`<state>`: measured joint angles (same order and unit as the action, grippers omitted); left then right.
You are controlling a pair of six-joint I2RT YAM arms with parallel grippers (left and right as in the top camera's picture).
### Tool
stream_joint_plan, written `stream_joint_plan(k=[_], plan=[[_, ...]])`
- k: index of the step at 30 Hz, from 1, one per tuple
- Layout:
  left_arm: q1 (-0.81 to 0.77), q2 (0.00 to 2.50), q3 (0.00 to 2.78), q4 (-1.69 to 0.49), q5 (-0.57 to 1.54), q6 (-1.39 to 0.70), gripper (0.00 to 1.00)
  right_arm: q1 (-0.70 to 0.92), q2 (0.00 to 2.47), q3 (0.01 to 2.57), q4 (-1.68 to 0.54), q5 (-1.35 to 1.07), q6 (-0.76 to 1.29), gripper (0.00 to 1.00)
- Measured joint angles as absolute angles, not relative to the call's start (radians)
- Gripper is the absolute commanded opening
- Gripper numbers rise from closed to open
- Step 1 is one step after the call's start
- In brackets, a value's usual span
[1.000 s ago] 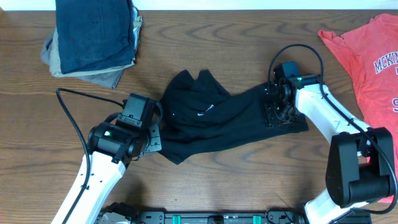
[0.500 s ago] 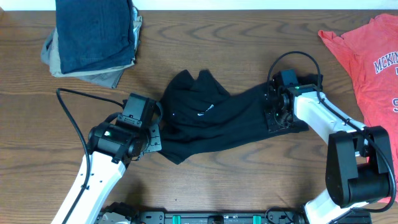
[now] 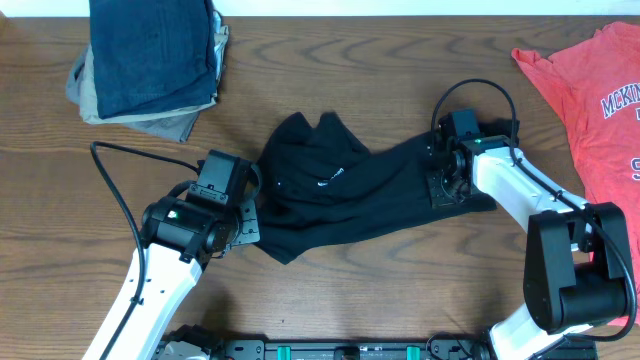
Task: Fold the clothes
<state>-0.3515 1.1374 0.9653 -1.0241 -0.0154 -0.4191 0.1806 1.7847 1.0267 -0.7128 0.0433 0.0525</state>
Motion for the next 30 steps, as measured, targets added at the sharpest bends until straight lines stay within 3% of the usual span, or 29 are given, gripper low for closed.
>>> stream_joint_plan(k=[2,7,14,18,25,30], plan=[[-0.352,1.137,0.965,-1.024,-0.015,-0.419,0.06,0.181,1.785,1.027,-0.712,0.044,0.053,0.04],[-0.352,1.137,0.965,-1.024,-0.015,-0.419,0.06,0.181,1.785,1.027,-0.728,0.039,0.046,0.3],[-0.352,1.137,0.965,-1.024,-0.015,-0.419,0.06,0.191,1.785,1.021,-0.759,0.015,-0.014,0.36],[-0.352,1.137,0.965,-1.024,-0.015,-0.419,0.06,0.196,1.782,1.0,-0.737,0.014,-0.022,0.33],[-0.352,1.137,0.965,-1.024,-0.015,-0.419,0.06,0.196,1.757,0.965,-0.684,0.045,-0.027,0.01],[-0.352,1.137,0.965,-1.024,-0.015,-0.418,0.06,0.196,1.757,0.965,-0.675,0.064,-0.007,0.01]])
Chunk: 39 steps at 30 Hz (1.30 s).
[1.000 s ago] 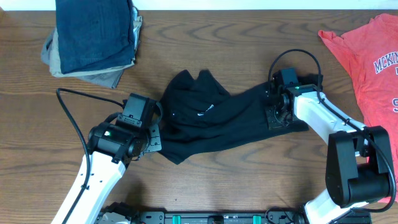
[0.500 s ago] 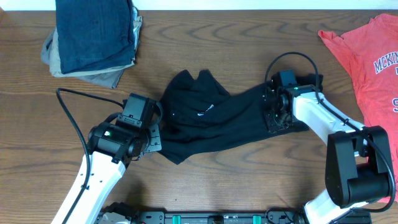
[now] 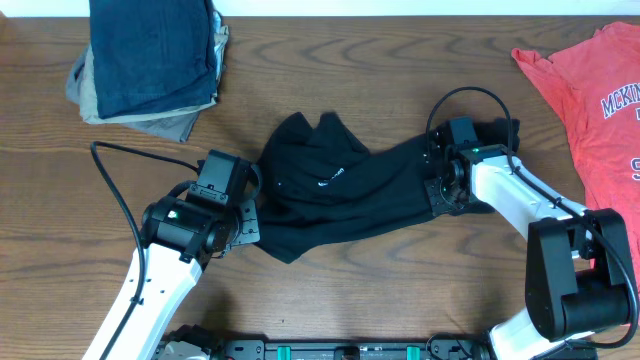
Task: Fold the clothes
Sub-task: 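Pull the shirt's right side up and right with the right gripper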
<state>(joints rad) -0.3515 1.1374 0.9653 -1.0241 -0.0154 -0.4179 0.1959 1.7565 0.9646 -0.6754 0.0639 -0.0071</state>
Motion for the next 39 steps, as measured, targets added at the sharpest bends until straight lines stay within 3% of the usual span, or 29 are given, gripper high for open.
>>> stream_joint_plan(k=[6,35,39], plan=[[-0.352,1.137,0.965,-1.024,-0.015,-0.416,0.06,0.196,1.757,0.965,-0.671,0.068,0.0,0.06],[-0.352,1.137,0.965,-1.024,-0.015,-0.415,0.06,0.196,1.761,0.994,-0.653,0.086,0.011,0.13],[-0.352,1.137,0.965,-1.024,-0.015,-0.415,0.06,0.196,1.761,0.994,-0.651,0.086,0.015,0.18]])
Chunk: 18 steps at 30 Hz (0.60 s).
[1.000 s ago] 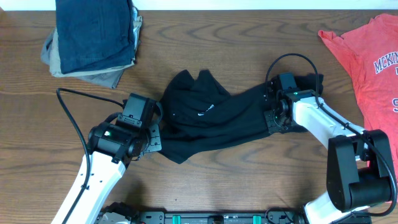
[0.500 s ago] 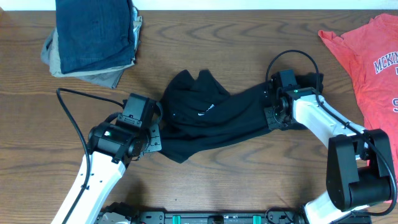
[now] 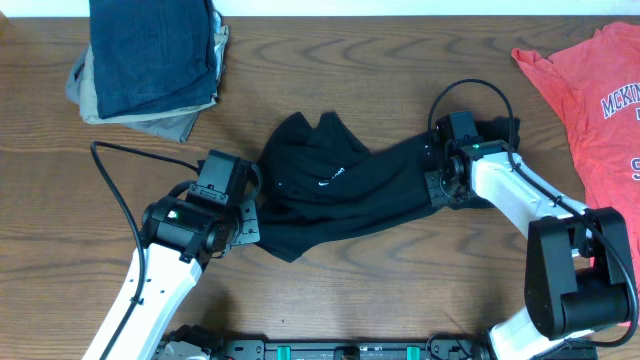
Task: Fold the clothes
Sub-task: 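Pull the shirt's right side up and right with the right gripper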
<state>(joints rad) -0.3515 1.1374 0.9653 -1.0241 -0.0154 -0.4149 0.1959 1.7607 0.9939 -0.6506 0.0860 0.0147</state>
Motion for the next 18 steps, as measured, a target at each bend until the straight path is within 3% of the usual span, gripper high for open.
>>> stream_joint_plan(k=[2,18], plan=[[-0.352,1.137,0.965,-1.024,-0.015,-0.415,0.06,0.196,1.761,0.994,-0.648,0.086,0.013,0.02],[-0.352,1.137,0.965,-1.024,-0.015,-0.415,0.06,0.189,1.761,1.055,-0.638,0.105,0.047,0.02]])
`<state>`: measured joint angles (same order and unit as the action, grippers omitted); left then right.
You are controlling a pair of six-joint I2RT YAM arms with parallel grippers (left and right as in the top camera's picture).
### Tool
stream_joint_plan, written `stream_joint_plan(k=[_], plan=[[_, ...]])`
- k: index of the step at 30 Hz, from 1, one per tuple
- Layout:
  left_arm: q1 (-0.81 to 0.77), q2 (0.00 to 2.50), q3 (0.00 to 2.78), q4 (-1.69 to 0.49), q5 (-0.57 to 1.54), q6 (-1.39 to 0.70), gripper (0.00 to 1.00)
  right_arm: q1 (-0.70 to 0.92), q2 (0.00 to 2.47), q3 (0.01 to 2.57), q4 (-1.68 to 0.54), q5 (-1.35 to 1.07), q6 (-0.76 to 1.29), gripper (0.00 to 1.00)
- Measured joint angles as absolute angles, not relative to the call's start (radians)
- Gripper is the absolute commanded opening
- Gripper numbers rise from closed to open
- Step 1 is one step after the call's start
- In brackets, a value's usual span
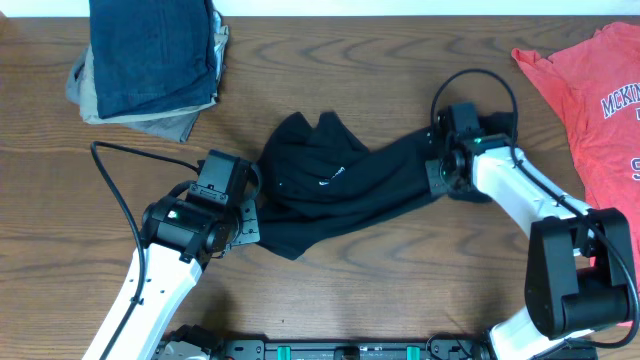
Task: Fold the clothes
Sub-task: 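Pull the shirt's right side up and right with the right gripper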
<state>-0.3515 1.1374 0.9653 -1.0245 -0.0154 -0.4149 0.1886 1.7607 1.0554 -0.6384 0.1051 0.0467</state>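
Observation:
A crumpled black garment (345,195) with a small white logo lies stretched across the middle of the table. My left gripper (252,208) rests at its left edge; the wrist hides the fingers, so their state does not show. My right gripper (437,176) is at the garment's right end, and the cloth there is drawn up against it, so it looks shut on the fabric. A red T-shirt (595,100) with white lettering lies spread out at the far right.
A stack of folded clothes (150,60), dark blue denim on top of grey-tan pieces, sits at the back left. The brown wooden table (400,290) shows in front of the garment. A cable loops above my right wrist.
My right gripper has shifted slightly toward the back of the table, and the garment's right end has gone with it. The left arm has not moved.
My right gripper was at the black garment's right end, then a little farther left, then back to the right, and now slightly farther back with the cloth following. The left gripper stayed at the garment's left edge throughout.

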Motion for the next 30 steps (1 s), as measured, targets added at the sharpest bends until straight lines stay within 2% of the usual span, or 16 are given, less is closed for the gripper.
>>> stream_joint_plan(k=[13,24,27,29,30], plan=[[-0.352,1.137,0.964,-1.024,-0.035,-0.415,0.06,0.145,1.761,1.276,-0.682,0.13,0.06,0.01],[-0.352,1.137,0.964,-1.023,-0.053,-0.415,0.06,0.143,1.761,1.288,-0.428,0.132,0.065,0.02],[-0.352,1.137,0.964,-1.02,-0.053,-0.415,0.06,0.132,1.761,1.301,-0.374,0.131,0.083,0.24],[-0.352,1.137,0.964,-1.013,-0.053,-0.415,0.06,0.117,1.761,1.312,-0.348,0.134,0.089,0.49],[-0.352,1.137,0.964,-1.008,-0.053,-0.415,0.06,0.111,1.761,1.315,-0.345,0.136,0.094,0.66]])
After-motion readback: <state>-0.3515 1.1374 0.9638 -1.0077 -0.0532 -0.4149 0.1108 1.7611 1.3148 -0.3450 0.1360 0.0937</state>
